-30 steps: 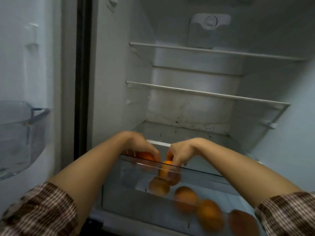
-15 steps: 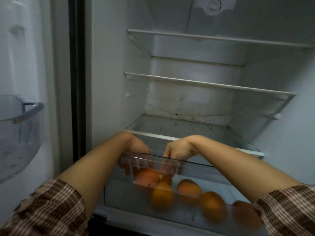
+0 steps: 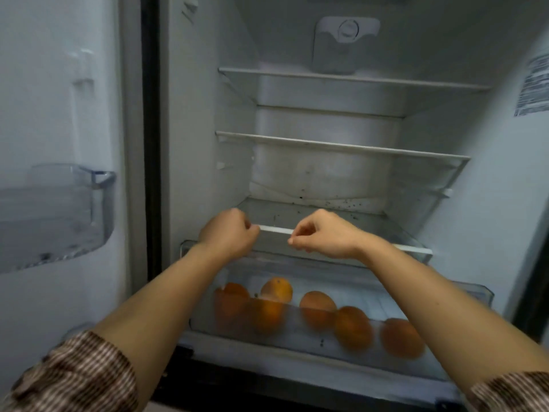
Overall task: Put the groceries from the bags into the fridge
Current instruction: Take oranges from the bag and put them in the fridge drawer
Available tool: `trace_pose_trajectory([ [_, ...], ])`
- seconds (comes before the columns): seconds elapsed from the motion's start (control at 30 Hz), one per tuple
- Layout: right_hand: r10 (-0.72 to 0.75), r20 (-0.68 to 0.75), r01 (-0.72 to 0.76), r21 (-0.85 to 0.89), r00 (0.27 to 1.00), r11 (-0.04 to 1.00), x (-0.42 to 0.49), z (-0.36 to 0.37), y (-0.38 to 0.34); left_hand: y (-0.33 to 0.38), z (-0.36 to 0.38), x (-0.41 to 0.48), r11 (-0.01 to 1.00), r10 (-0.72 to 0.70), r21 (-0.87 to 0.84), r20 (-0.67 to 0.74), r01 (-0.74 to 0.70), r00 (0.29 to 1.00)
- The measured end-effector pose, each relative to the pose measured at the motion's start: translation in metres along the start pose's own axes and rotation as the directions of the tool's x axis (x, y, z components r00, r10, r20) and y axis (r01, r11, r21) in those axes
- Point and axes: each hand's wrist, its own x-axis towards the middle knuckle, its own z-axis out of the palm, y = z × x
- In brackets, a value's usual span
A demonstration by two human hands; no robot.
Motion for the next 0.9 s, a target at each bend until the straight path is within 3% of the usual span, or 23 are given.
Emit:
trace_pose_trajectory([
  [0.07, -0.004, -0.109, -0.004, -0.075, 0.994, 0.997, -0.022, 0.002, -0.003, 0.002, 0.0, -0.024, 0.995, 0.096, 0.044, -0.15, -0.09, 0.984],
  [0.17, 0.016, -0.279, -0.094, -0.266, 0.96, 0.959, -0.056, 0.011, 0.004, 0.007, 0.018, -0.065, 0.956, 0.291, 0.084, -0.336, -0.279, 0.896],
  [0.23, 0.0, -0.423, -0.182, -0.39, 0.906, 0.903, -0.076, 0.028, 0.017, 0.015, 0.038, -0.088, 0.942, 0.336, 0.108, -0.354, -0.319, 0.873],
  [0.33, -0.041, -0.602, -0.245, -0.385, 0.797, 0.89, -0.103, 0.059, 0.044, 0.026, 0.07, -0.112, 0.955, 0.294, 0.107, -0.237, -0.275, 0.926],
  [0.4, -0.084, -0.616, -0.252, -0.438, 0.783, 0.863, -0.113, 0.074, 0.065, 0.028, 0.083, -0.116, 0.968, 0.249, 0.084, -0.214, -0.236, 0.945],
  [0.53, -0.152, -0.57, -0.219, -0.528, 0.807, 0.82, -0.113, 0.082, 0.086, 0.029, 0.086, -0.105, 0.967, 0.235, 0.172, -0.306, -0.19, 0.923],
  [0.8, -0.077, -0.597, -0.311, -0.519, 0.798, 0.797, -0.072, 0.085, 0.108, 0.032, 0.107, -0.066, 0.954, 0.283, 0.197, -0.342, -0.226, 0.896],
  [0.9, 0.002, -0.533, -0.321, -0.506, 0.846, 0.8, -0.053, 0.078, 0.113, 0.032, 0.116, -0.04, 0.956, 0.284, 0.177, -0.338, -0.236, 0.897],
])
